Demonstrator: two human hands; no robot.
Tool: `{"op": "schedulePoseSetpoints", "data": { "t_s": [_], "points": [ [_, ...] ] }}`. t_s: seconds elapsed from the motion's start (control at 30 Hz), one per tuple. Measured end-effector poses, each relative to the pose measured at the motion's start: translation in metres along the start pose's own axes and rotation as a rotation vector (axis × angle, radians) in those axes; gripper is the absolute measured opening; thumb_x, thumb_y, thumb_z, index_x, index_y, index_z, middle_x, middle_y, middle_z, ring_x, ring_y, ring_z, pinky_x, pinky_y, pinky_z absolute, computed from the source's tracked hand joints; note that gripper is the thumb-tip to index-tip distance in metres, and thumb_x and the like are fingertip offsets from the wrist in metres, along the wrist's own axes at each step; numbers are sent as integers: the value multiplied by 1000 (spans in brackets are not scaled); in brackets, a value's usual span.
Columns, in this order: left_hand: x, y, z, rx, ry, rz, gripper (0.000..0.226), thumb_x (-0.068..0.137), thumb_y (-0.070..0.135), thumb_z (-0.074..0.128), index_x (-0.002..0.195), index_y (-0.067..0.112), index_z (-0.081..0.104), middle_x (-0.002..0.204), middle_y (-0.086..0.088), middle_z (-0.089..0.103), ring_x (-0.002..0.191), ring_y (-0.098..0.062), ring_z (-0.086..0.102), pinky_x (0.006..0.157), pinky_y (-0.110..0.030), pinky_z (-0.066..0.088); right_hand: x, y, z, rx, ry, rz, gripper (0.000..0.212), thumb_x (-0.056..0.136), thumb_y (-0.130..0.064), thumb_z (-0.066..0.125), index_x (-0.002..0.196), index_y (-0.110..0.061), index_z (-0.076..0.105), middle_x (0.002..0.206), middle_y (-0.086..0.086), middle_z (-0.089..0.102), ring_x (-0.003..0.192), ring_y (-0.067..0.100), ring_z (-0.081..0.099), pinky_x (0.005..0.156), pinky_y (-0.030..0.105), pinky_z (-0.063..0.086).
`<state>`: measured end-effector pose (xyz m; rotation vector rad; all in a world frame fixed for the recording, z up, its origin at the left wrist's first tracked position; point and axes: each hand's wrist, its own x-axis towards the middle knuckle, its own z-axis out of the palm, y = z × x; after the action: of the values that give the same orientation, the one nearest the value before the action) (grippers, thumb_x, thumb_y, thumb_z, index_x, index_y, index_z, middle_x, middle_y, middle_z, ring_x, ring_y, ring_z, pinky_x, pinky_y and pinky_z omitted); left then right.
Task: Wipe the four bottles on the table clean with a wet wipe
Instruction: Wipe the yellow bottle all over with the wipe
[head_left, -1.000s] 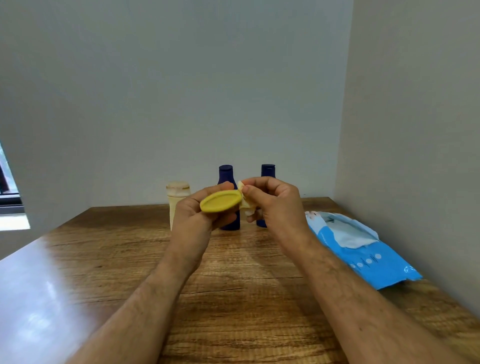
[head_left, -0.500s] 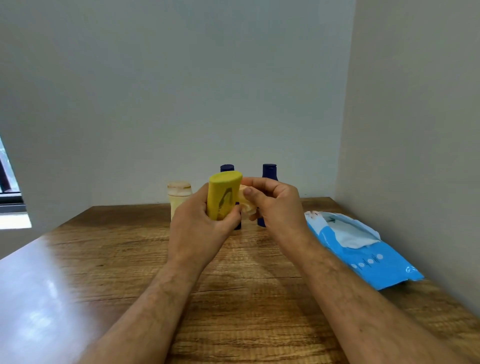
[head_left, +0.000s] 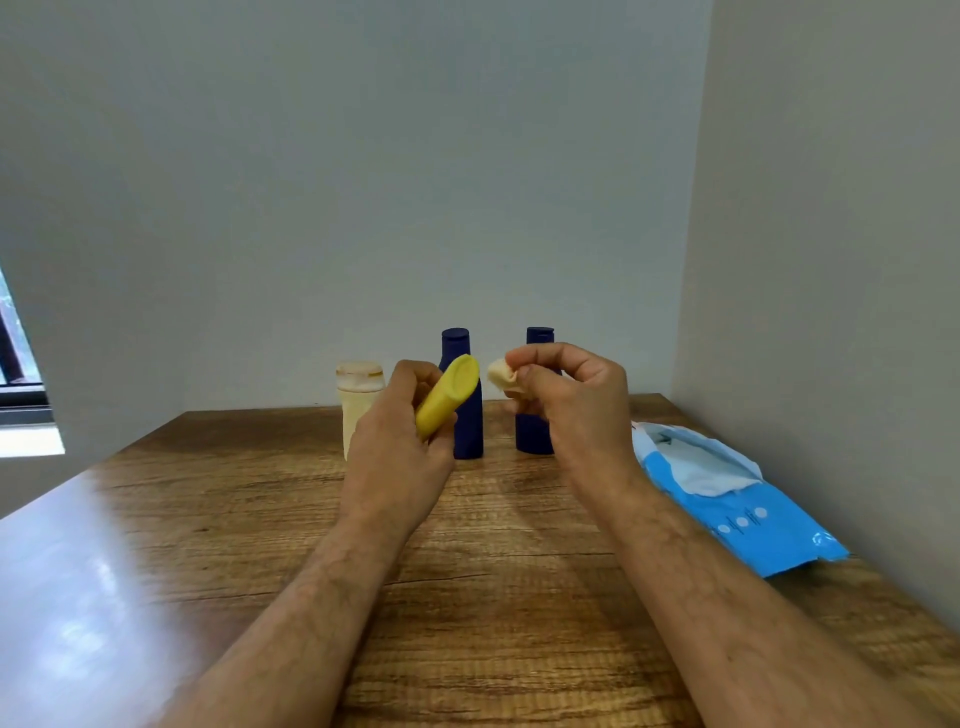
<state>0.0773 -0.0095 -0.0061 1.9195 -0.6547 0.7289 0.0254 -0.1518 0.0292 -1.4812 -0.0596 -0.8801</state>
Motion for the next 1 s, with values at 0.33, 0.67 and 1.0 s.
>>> {"op": "schedulePoseSetpoints", "data": {
  "t_s": [0.33, 0.67, 1.0],
  "points": [
    [-1, -1, 1, 121, -28, -10, 46, 84, 8, 70, 108, 38, 45, 91, 11, 59, 81, -10, 60, 72, -42, 57, -1, 3, 4, -46, -138, -68, 30, 85, -1, 71, 101, -25, 63, 105, 1, 66, 101, 15, 66, 81, 34, 61],
    [0, 2, -5, 247, -10, -44, 45, 78, 1, 69, 111, 26, 51, 89, 9, 55, 81, -20, 57, 82, -51, 51, -2, 0, 2, -96, -329, -63, 34, 83, 5, 70, 92, -27, 63, 82, -4, 76, 95, 15, 71, 91, 42, 57],
    [-5, 7, 3, 199, -66, -58, 51, 78, 1, 68, 105, 37, 44, 92, 11, 56, 84, -18, 57, 79, -48, 53, -1, 6, 1, -140, -102, -89, 23, 85, -10, 72, 100, -27, 72, 101, -9, 72, 98, 6, 67, 80, 22, 59]
  ]
}}
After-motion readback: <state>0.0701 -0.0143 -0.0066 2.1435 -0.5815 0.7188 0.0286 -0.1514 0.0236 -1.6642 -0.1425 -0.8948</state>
